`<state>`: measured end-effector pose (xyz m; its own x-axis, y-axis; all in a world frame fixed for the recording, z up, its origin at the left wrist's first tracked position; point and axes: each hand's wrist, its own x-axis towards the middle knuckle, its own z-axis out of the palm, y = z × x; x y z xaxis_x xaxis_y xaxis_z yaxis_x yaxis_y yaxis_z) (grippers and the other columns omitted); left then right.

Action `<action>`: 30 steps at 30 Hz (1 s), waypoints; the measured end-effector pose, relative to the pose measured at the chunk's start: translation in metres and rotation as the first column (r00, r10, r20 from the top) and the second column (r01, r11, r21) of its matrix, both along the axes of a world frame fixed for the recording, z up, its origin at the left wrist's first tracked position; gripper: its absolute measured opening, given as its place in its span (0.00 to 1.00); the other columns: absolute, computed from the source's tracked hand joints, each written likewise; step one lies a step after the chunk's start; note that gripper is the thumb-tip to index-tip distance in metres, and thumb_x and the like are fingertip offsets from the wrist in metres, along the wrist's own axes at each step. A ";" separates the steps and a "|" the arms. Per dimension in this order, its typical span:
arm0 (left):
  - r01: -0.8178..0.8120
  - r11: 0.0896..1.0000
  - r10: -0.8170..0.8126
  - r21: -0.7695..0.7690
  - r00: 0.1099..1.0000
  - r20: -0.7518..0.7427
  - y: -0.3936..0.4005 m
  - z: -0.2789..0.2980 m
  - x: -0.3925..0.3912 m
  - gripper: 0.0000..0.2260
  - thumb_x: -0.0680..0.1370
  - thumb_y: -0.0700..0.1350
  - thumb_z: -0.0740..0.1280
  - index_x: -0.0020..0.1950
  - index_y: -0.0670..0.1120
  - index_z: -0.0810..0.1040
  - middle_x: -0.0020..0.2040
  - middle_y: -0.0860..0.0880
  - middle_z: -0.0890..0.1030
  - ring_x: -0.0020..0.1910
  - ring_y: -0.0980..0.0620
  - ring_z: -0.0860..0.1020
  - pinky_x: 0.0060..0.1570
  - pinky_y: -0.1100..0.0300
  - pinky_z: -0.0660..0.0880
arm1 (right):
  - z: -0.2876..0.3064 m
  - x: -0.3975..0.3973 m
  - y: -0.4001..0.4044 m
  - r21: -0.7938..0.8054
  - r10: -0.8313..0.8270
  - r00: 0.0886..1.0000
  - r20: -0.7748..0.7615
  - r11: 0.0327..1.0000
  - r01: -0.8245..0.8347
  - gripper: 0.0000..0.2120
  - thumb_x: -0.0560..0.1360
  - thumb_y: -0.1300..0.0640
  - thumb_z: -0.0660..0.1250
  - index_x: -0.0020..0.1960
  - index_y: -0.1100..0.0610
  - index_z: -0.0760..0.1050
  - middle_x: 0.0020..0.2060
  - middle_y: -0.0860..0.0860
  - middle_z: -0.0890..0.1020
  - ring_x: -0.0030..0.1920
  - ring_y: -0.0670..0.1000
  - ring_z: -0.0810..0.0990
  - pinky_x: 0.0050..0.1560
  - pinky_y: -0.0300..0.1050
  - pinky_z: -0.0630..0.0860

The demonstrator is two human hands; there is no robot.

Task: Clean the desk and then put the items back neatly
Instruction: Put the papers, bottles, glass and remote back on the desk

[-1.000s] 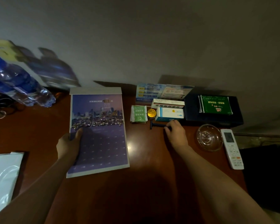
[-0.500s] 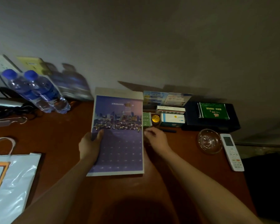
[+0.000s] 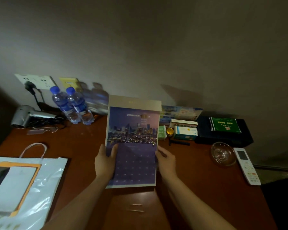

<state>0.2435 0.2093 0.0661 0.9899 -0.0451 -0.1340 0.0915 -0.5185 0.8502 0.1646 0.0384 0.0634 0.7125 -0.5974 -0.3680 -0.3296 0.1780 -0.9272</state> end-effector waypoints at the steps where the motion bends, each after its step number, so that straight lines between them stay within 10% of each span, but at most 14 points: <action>1: 0.008 1.000 -0.008 0.003 1.000 -0.009 0.003 0.000 0.002 0.13 0.79 0.50 0.62 0.49 0.40 0.70 0.38 0.44 0.75 0.37 0.43 0.75 0.35 0.53 0.71 | 0.002 -0.001 0.004 0.046 -0.037 0.999 0.031 0.998 0.036 0.12 0.78 0.64 0.62 0.48 0.48 0.77 0.49 0.52 0.81 0.51 0.53 0.80 0.54 0.50 0.78; 6: 0.171 0.985 -0.173 -0.023 0.979 -0.110 0.018 -0.001 0.006 0.09 0.79 0.50 0.63 0.56 0.47 0.70 0.46 0.50 0.77 0.43 0.53 0.78 0.41 0.62 0.76 | 0.005 -0.006 0.016 0.060 -0.002 0.997 0.076 0.998 -0.003 0.10 0.77 0.64 0.64 0.50 0.50 0.69 0.51 0.53 0.80 0.50 0.53 0.81 0.47 0.47 0.79; 9: 0.218 0.975 -0.221 -0.037 0.965 -0.140 0.033 -0.014 0.002 0.11 0.77 0.50 0.65 0.58 0.50 0.71 0.55 0.46 0.78 0.53 0.47 0.78 0.53 0.51 0.78 | 0.000 -0.017 0.021 -0.013 0.102 0.992 0.072 0.995 -0.101 0.15 0.76 0.68 0.64 0.53 0.49 0.69 0.49 0.47 0.78 0.51 0.48 0.79 0.45 0.36 0.75; 14: 0.210 0.969 -0.233 -0.126 0.949 -0.210 0.043 -0.020 -0.011 0.16 0.79 0.45 0.64 0.66 0.51 0.67 0.58 0.51 0.76 0.55 0.52 0.77 0.49 0.65 0.74 | -0.015 -0.027 0.030 -0.058 0.212 0.977 0.015 0.976 -0.210 0.23 0.74 0.68 0.67 0.65 0.53 0.68 0.53 0.46 0.78 0.56 0.47 0.77 0.56 0.43 0.75; 25: 0.131 0.991 -0.133 -0.026 0.950 -0.283 0.048 -0.048 -0.034 0.14 0.77 0.38 0.66 0.63 0.45 0.73 0.61 0.46 0.78 0.61 0.46 0.76 0.58 0.55 0.72 | -0.046 -0.040 0.032 -0.100 0.237 0.934 -0.267 0.957 -0.272 0.13 0.76 0.64 0.66 0.56 0.52 0.68 0.53 0.55 0.79 0.55 0.55 0.78 0.57 0.50 0.75; 30: 0.110 0.993 -0.121 -0.052 0.942 -0.314 0.049 -0.058 -0.044 0.17 0.77 0.36 0.66 0.65 0.43 0.72 0.62 0.44 0.77 0.63 0.45 0.74 0.61 0.52 0.70 | -0.047 -0.049 0.029 -0.185 0.307 0.878 -0.367 0.901 -0.392 0.14 0.77 0.64 0.64 0.62 0.59 0.71 0.49 0.49 0.75 0.55 0.49 0.75 0.50 0.34 0.67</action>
<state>0.1998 0.2586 0.0082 0.8847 -0.1662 -0.4355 0.2993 -0.5138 0.8040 0.1153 0.0674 0.0159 0.7594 -0.4321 -0.4863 -0.6129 -0.2246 -0.7576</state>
